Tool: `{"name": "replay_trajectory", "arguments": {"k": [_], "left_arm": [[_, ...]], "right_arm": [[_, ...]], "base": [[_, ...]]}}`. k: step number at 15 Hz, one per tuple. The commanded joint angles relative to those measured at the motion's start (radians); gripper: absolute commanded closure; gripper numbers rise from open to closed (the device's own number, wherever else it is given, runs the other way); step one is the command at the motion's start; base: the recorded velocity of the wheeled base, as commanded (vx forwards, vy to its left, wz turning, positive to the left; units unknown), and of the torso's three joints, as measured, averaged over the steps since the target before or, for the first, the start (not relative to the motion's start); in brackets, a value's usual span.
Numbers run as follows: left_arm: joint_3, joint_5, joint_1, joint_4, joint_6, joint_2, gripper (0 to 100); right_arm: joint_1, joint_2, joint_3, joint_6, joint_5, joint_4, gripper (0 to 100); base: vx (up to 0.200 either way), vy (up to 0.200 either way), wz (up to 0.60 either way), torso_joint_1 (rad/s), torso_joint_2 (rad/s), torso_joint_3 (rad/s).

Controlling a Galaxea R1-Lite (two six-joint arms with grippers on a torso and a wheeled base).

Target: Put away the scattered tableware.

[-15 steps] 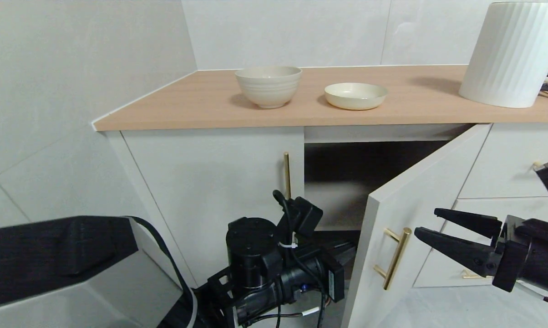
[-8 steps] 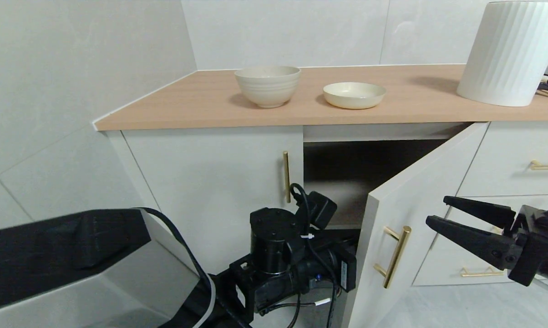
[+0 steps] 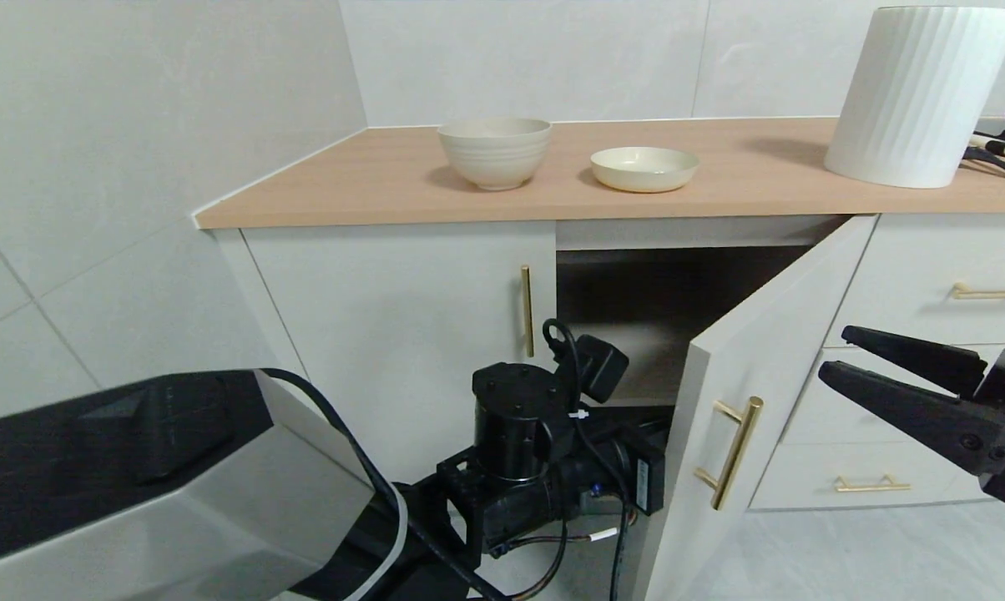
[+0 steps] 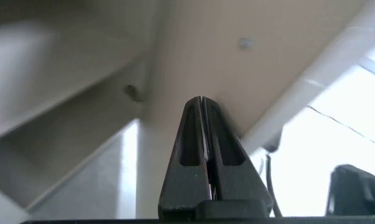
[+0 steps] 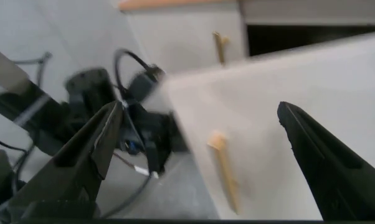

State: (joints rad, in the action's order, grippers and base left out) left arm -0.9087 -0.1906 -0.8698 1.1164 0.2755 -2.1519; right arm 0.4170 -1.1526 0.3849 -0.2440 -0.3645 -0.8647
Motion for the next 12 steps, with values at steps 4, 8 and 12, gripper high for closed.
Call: {"name": "replay_trajectory", "arguments": {"k": [4, 8, 12], "left_arm": [[-0.067, 0.000, -0.002, -0.027, 0.001, -0.037, 100], [-0.071, 0.000, -0.055, -0.027, 0.001, -0.037, 100], [-0.114, 0.003, -0.158, -0.030, 0.001, -0.036, 100]], "right_arm": [[0.000, 0.036, 0.029, -0.003, 0.001, 0.012, 0], [0.000, 0.060, 0.098, -0.014, -0.001, 0.078, 0], [0.002, 0.070, 0.141, -0.014, -0.002, 0.101, 0]], "base": [[0.000, 0.000, 0.00, 0.000, 0.00, 0.000], [0.000, 0.000, 0.00, 0.000, 0.00, 0.000], [0.000, 0.000, 0.00, 0.000, 0.00, 0.000]]}}
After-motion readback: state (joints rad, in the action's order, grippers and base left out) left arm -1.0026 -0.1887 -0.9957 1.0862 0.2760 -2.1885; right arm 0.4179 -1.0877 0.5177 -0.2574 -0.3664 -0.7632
